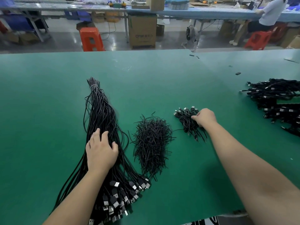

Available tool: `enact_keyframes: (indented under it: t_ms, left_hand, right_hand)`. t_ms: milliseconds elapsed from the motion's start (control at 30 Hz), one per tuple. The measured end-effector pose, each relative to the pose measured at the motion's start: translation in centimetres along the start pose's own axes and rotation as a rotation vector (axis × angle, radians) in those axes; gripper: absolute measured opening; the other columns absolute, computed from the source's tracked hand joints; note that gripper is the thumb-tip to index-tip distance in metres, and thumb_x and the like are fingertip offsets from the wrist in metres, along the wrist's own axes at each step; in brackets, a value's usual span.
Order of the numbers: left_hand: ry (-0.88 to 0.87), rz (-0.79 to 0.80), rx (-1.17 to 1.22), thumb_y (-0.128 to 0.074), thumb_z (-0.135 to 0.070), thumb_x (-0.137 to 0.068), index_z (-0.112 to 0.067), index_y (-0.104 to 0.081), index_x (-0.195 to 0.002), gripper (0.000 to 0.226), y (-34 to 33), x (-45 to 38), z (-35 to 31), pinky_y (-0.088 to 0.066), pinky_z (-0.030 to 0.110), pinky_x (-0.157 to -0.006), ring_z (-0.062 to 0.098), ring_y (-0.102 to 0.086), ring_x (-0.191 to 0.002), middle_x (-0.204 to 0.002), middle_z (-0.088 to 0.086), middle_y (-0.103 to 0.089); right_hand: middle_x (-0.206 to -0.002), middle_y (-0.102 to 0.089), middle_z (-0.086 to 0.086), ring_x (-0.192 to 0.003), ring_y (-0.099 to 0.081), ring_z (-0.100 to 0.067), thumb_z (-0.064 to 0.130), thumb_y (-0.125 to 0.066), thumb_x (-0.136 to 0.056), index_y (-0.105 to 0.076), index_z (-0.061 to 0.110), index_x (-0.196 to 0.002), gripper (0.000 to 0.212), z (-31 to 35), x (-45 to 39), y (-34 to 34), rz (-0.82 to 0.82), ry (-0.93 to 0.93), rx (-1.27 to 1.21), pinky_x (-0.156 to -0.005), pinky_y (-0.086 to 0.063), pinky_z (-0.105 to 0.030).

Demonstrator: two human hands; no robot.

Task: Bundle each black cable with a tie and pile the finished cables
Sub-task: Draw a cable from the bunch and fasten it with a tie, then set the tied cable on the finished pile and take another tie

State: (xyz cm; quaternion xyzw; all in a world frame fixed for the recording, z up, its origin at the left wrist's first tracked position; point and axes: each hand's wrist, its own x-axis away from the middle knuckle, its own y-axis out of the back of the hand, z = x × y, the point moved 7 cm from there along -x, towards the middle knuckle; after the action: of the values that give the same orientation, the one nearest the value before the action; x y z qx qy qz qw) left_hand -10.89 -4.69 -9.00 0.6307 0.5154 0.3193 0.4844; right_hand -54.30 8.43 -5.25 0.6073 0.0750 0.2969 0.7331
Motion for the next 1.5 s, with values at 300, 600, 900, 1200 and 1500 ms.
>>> enact_keyframes:
  t_ms: [300,600,900,1200,1500]
  left_hand:
    - [0.007,-0.003,0.048,-0.050,-0.036,-0.096,-0.019,-0.043,-0.147,0.054,-0.1,-0.1,0.4,-0.020,0.047,-0.122,0.026,-0.021,-0.150,-0.163,0.009,-0.025]
    - [0.022,0.019,0.242,-0.048,-0.032,-0.100,-0.023,-0.056,-0.138,0.040,0.1,-0.8,1.4,-0.017,0.047,-0.120,0.021,-0.023,-0.149,-0.162,0.004,-0.029]
    - [0.005,0.016,0.336,-0.047,-0.029,-0.102,-0.021,-0.061,-0.133,0.035,0.2,-0.9,1.6,-0.020,0.049,-0.118,0.021,-0.027,-0.148,-0.161,0.004,-0.032]
    - [0.023,0.172,0.547,-0.047,-0.015,-0.100,-0.025,-0.071,-0.111,0.028,3.2,-1.9,2.3,-0.036,0.029,-0.100,0.012,-0.047,-0.128,-0.154,0.002,-0.045]
    - [-0.367,0.389,0.716,-0.043,-0.057,-0.094,-0.029,-0.075,-0.093,0.042,7.8,3.6,-4.5,-0.051,0.035,-0.089,0.014,-0.070,-0.089,-0.090,-0.008,-0.076]
  right_hand:
    - [-0.105,-0.073,0.001,-0.081,-0.064,-0.015,0.032,-0.051,-0.101,-0.072,0.019,-0.110,0.026,9.8,11.0,2.8,-0.203,0.527,0.023,-0.069,-0.054,-0.031]
    - [-0.102,-0.072,0.004,-0.094,-0.066,-0.019,0.053,-0.060,-0.094,-0.063,0.023,-0.122,0.042,17.7,29.6,-10.5,0.388,0.958,0.075,-0.081,-0.054,-0.037]
    - [-0.102,-0.072,-0.002,-0.102,-0.063,-0.027,0.024,-0.059,-0.092,-0.068,0.017,-0.114,0.025,18.1,31.3,-13.0,0.385,0.898,0.076,-0.084,-0.054,-0.040]
    - [-0.088,-0.066,0.007,-0.066,-0.057,-0.009,0.031,-0.055,-0.091,-0.066,0.024,-0.101,0.016,16.7,30.2,-10.9,0.397,0.777,-0.315,-0.060,-0.050,-0.028]
    - [-0.102,-0.076,-0.009,-0.090,-0.073,-0.020,0.019,-0.048,-0.107,-0.066,0.006,-0.103,0.022,14.4,24.9,-3.5,0.444,0.475,-1.266,-0.074,-0.058,-0.028]
